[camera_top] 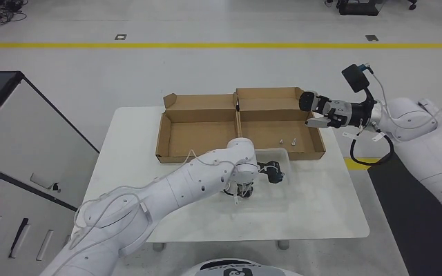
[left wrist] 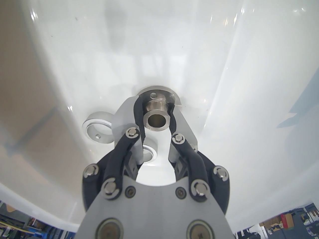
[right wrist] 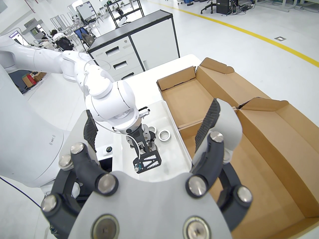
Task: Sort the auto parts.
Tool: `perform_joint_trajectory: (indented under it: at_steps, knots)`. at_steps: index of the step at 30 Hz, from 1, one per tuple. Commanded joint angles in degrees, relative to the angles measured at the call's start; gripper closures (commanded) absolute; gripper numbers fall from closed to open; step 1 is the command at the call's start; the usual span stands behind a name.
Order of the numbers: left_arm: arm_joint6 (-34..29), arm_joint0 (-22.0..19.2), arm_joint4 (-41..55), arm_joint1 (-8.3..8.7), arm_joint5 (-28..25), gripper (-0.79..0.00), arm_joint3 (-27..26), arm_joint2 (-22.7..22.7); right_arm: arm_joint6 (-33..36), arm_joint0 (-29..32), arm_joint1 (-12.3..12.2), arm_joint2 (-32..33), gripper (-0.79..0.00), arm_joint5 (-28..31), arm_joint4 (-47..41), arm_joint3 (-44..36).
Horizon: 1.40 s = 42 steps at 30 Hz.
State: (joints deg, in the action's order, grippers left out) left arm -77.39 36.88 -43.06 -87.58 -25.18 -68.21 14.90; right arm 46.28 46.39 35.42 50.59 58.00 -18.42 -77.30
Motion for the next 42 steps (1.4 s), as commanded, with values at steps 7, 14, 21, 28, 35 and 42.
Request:
perform_joint_trajectory:
  at_steps: [7, 14, 21, 28, 35, 42]
  knots:
    - [-1.36, -0.42, -0.73, 0.76, 0.87, 0.000, -2.87, 1.76, 0.00, 0.00, 0.00, 0.00, -0.785, 0.00, 0.00, 0.00]
    - [-4.04, -1.04, -1.07, 2.37, 2.32, 0.000, -8.74, 3.81, 0.00, 0.00, 0.00, 0.00, -0.785, 0.00, 0.00, 0.00]
    - [-5.69, -2.37, 0.41, 4.98, 3.97, 0.000, -16.19, 5.19, 0.00, 0.00, 0.00, 0.00, -0.785, 0.00, 0.00, 0.00]
    - [-4.72, -2.05, 2.70, 8.41, 3.01, 0.000, -23.32, 8.80, 0.00, 0.00, 0.00, 0.00, -0.785, 0.00, 0.00, 0.00]
    - [0.03, 2.95, 3.00, 13.27, -1.74, 0.000, -31.08, 17.24, 0.00, 0.00, 0.00, 0.00, -0.785, 0.00, 0.00, 0.00]
    - [4.76, 9.88, 1.18, 17.73, -6.48, 0.000, -37.38, 24.85, 0.00, 0.00, 0.00, 0.00, -0.785, 0.00, 0.00, 0.00]
